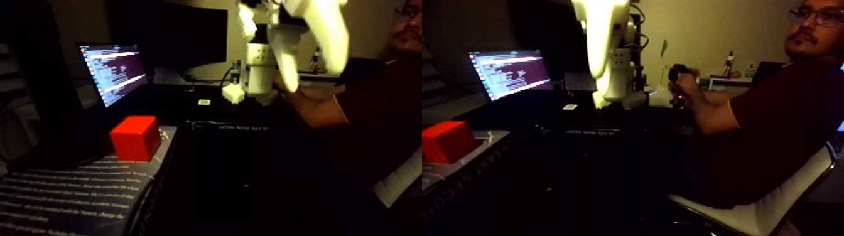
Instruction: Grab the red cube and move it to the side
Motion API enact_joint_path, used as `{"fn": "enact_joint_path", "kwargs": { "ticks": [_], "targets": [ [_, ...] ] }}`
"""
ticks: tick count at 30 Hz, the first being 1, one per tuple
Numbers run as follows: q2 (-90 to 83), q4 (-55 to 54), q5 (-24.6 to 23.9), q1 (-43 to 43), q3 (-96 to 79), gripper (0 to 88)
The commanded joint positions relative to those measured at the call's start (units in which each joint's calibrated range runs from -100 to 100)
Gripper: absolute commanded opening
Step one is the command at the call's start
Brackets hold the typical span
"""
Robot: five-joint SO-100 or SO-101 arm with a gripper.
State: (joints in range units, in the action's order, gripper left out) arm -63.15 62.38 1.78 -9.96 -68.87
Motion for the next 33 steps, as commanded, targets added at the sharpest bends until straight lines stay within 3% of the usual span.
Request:
{"fn": "enact_joint_path", "kwargs": {
  "ticks": [1,5,17,33],
  "targets": [
    [-2.6,-2.6,-0.2,0.1,-2.9,13.8],
    [-5.6,-3.9,-0.2,0.5,-6.3,0.2],
    [-20.7,-6.3,-1.8,2.4,-22.8,0.7],
    [-32.3,1.0,-1.6,6.0,-25.2,0.6]
  ]
}}
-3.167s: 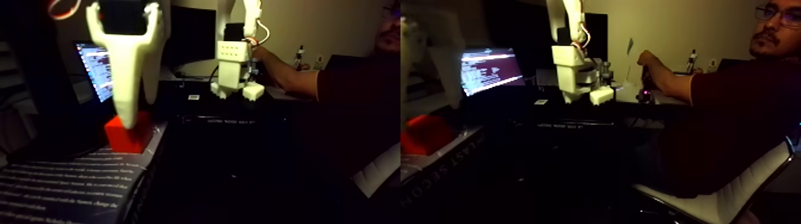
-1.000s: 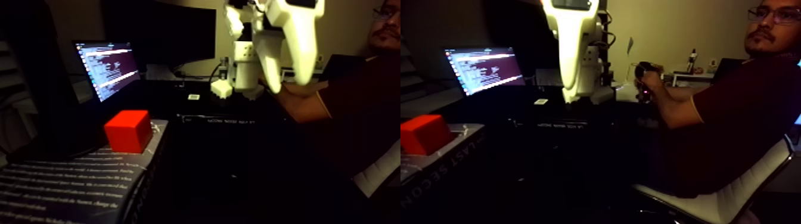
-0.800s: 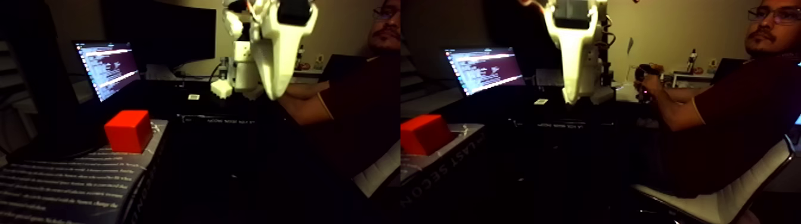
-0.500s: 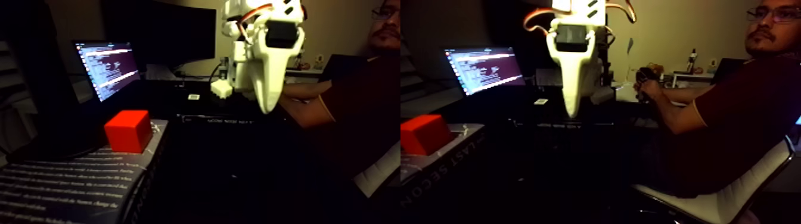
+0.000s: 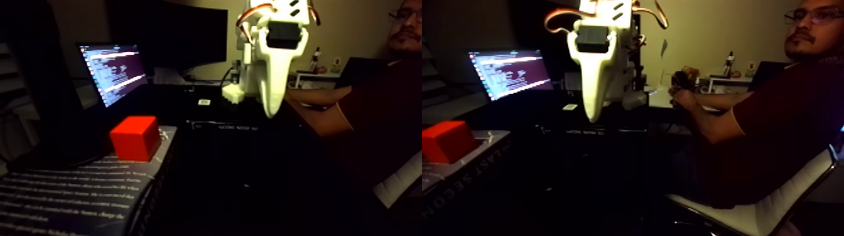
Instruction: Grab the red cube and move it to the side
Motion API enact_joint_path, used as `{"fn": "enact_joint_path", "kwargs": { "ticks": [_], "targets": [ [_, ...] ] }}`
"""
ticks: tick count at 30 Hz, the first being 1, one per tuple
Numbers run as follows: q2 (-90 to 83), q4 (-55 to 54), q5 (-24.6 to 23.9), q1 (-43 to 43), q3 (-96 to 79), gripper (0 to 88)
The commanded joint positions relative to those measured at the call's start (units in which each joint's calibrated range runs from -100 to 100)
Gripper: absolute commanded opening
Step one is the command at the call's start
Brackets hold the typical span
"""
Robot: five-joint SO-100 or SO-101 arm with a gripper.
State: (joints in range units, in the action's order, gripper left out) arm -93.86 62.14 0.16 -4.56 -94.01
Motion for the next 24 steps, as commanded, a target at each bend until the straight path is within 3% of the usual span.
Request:
{"fn": "enact_joint_path", "kwargs": {
  "ticks": [1,24],
  "targets": [
    [-2.2,1.4,0.0,0.6,-0.2,0.6],
    [-3.1,1.9,0.2,0.6,-0.5,0.8]
  ]
}}
